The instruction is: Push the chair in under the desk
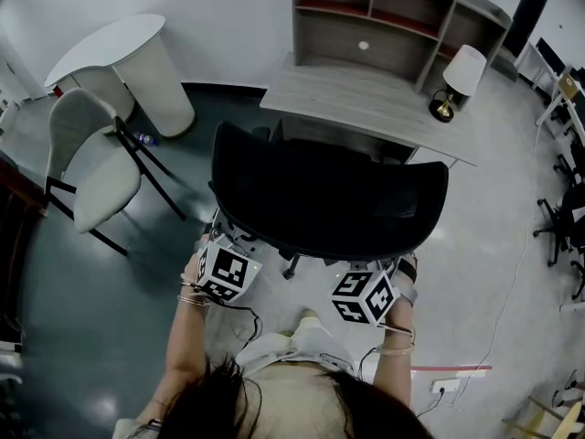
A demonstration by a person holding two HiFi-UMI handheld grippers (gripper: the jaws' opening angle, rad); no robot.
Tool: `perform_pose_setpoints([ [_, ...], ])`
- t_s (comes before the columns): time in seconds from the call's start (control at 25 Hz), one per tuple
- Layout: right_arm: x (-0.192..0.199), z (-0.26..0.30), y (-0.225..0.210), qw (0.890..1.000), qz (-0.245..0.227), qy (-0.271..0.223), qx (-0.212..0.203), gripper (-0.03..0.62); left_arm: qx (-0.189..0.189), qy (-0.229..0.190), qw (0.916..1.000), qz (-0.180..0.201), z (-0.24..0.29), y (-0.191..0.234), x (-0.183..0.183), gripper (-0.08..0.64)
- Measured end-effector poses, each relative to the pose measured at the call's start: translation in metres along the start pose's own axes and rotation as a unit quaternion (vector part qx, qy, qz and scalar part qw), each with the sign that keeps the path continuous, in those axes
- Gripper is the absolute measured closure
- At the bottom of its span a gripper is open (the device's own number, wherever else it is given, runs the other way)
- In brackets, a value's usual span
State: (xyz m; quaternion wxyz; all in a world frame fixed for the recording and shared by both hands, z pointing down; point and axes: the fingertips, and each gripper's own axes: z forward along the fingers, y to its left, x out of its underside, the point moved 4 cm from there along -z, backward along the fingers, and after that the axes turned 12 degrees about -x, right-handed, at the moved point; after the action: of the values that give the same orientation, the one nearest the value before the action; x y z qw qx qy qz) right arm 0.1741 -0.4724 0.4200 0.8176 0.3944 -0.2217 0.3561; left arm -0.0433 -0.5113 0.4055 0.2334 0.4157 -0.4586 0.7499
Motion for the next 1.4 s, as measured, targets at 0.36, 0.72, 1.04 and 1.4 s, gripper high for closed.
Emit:
perform_pose_setpoints([
  [0.36,0.001,-0.006,0.003,1.0,0.01,-0.011,0.004,0.388,-0.021,0.0,0.9998,-0.003,-0.015,-0.003,0.002,0.344],
  [0.72,0.006,-0.031,0.017,0.998,0.061,-0.028,0.016,0.408,-0.034,-0.016,0.9979,-0.053,-0.054,0.005,0.002,0.344],
  [1.04,0.009,-0.067,0.039,0.993,0.104,-0.036,0.033,0.448,-0.031,-0.027,0.9951,-0.09,-0.09,0.003,0.005,0.402],
  [1.4,0.011,-0.106,0.072,0.989,0.134,-0.047,0.045,0.476,-0.036,-0.03,0.9938,-0.101,-0.136,-0.001,0.014,0.463],
])
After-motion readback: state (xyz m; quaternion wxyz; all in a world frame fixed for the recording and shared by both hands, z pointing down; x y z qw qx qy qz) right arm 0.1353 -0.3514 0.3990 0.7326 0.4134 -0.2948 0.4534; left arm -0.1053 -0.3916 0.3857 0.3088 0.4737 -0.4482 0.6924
